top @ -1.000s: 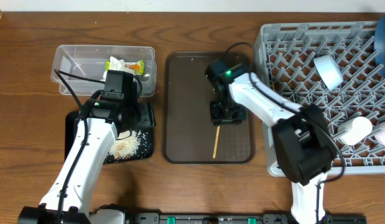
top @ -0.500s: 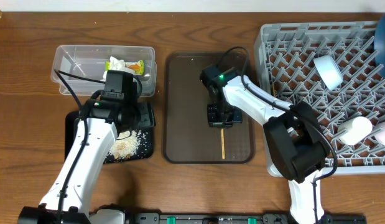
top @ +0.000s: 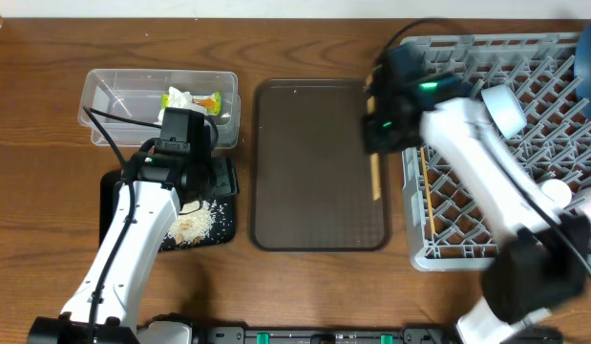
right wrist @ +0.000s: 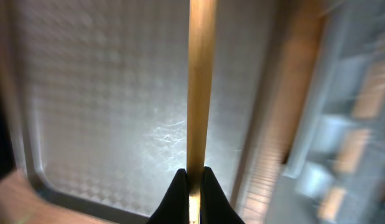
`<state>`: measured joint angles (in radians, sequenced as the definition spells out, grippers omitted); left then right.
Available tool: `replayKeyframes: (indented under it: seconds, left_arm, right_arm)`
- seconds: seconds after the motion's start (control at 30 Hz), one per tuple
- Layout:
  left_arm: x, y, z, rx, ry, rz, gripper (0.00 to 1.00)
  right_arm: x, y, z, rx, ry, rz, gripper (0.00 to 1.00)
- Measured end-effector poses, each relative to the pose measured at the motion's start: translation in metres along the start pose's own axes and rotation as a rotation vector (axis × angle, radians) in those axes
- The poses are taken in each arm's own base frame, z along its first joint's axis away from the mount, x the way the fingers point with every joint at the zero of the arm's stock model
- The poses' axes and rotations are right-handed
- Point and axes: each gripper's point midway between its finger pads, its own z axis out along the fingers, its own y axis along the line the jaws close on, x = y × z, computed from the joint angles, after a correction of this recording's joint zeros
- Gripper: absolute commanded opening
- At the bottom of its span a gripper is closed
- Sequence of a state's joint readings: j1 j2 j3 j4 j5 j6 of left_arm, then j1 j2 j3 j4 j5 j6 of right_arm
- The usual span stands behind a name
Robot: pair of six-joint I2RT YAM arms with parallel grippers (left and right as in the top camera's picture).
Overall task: Sort waste into correct bins and load items into the dishwasher rack
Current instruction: 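Carry the second chopstick right and release it into the rack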
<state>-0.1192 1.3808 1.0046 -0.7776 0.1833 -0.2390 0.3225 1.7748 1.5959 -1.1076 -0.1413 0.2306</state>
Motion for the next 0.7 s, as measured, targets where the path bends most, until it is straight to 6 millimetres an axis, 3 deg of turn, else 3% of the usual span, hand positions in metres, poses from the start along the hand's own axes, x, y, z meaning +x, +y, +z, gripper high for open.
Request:
replayKeyframes:
  seconds: [0.1,0.2,0.43,0.57,0.7]
  left_arm:
    - [0.000,0.000,0.000,0.000,0.000,0.000,0.67]
    - [0.000,0.000,0.000,0.000,0.000,0.000,0.67]
    - [0.000,0.000,0.000,0.000,0.000,0.000,0.67]
    - [0.000,0.000,0.000,0.000,0.000,0.000,0.67]
    - [0.000,0.000,0.000,0.000,0.000,0.000,0.67]
  right_arm:
    - [-0.003,-0.024,-0.038,0.013,-0.064,0.008,0.05]
    - [0.006,-0.052,-0.045,0.045,-0.029,0.035,0.04]
    - [0.036,-0.094,-0.020,0.079,0.095,0.067,0.04]
    - [0.052,-0.100,0.001,0.080,0.137,0.052,0.04]
    - [0.062,-0.103,0.016,0.076,0.158,0.046,0.13]
